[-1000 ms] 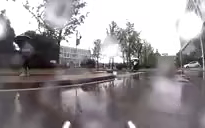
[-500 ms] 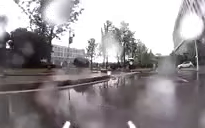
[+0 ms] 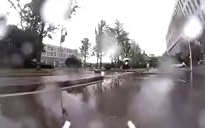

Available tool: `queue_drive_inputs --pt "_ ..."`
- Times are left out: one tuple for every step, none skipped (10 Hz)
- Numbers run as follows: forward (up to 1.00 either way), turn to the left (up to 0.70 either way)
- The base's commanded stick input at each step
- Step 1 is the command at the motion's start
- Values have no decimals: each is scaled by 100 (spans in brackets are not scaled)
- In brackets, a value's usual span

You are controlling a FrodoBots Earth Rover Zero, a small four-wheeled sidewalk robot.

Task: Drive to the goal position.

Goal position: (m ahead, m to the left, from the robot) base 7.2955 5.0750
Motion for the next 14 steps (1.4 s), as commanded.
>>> queue_drive_inputs --pt "70 -14" --pt "70 -14" --pt "70 -14" --pt "70 -14" --pt "70 -14" --pt "70 -14" --pt "70 -14" --pt "70 -14" --pt "70 -14" --pt "70 -14" --pt "70 -14" --pt "70 -14" --pt "70 -14" --pt "70 -14"
